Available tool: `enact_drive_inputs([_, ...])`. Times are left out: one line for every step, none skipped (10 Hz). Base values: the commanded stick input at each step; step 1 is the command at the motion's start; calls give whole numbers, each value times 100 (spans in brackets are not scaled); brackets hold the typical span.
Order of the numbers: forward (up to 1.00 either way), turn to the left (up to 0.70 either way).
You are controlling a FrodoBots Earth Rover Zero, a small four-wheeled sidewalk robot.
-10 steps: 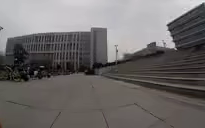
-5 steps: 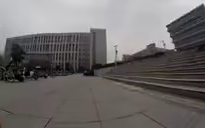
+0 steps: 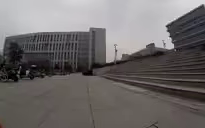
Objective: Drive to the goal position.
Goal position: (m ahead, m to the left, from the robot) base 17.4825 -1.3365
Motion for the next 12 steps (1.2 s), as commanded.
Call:
enact_drive_inputs([70, 28])
enact_drive_inputs([70, 34])
enact_drive_inputs([70, 34])
enact_drive_inputs([70, 34])
enact_drive_inputs([70, 34])
enact_drive_inputs([70, 10])
enact_drive_inputs([70, -1])
enact_drive_inputs([70, -1])
enact_drive_inputs([70, -1])
enact_drive_inputs([70, -1])
enact_drive_inputs([70, -1])
enact_drive_inputs([70, -1])
